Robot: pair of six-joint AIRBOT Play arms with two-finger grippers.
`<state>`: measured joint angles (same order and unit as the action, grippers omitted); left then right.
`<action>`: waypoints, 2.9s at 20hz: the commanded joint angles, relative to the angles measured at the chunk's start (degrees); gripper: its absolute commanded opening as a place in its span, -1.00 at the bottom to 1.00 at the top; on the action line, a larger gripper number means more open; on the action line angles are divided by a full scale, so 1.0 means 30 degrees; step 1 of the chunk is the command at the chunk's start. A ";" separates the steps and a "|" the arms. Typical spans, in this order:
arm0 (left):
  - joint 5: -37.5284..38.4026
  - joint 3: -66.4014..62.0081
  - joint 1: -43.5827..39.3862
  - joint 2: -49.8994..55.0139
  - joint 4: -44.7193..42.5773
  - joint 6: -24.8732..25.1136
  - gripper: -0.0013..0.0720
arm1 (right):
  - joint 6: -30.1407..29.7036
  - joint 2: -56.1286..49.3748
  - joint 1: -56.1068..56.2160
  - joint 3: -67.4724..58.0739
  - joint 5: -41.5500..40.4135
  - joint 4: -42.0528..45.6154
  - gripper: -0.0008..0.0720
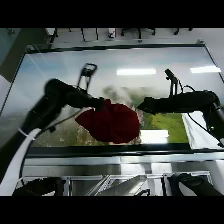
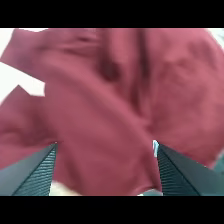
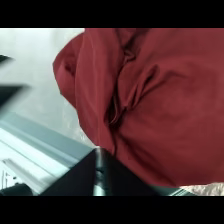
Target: Fold the shirts.
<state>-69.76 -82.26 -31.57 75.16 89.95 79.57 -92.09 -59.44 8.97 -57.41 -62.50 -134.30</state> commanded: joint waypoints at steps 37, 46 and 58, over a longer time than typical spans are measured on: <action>0.4779 0.4823 1.2859 -0.8233 1.4914 0.6885 -0.93 | -0.3446 -0.3468 -0.2215 -0.8714 -0.0423 -0.2528 -0.92; 0.6462 -0.7941 1.2961 -1.2109 1.4768 0.6105 -0.93 | -0.3818 0.3512 -0.2667 -1.8724 0.0350 -0.1195 -0.92; -0.3796 -0.0794 1.2947 -0.3723 1.3384 0.4976 -0.93 | -0.2565 -0.2033 -0.0342 -0.7519 -0.3898 0.1413 -0.92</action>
<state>-75.11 -96.55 7.27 57.32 129.64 93.84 -99.04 -60.16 4.49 -95.13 -76.12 -130.45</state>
